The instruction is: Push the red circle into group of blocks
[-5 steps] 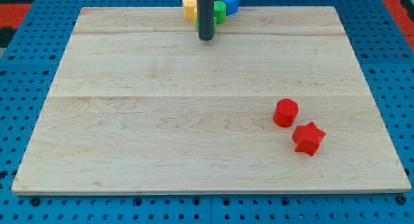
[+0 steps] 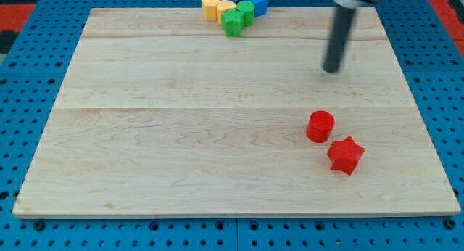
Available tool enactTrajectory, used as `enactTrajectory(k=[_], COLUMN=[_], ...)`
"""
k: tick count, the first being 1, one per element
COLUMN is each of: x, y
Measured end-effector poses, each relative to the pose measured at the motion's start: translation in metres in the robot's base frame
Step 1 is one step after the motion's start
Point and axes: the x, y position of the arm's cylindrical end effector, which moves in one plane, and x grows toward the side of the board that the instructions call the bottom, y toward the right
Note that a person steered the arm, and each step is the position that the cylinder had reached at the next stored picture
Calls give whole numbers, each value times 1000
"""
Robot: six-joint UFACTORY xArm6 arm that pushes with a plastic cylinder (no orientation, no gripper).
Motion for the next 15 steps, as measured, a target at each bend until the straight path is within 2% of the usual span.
enactTrajectory(k=[1,2,3,4,5,7,8,9,11,13,15], x=[102,165,170,135,80,29,19,33,-39,-65,-65], y=[55,49,-27,-63,-63,-62,-89,-131,-184,-199,-228])
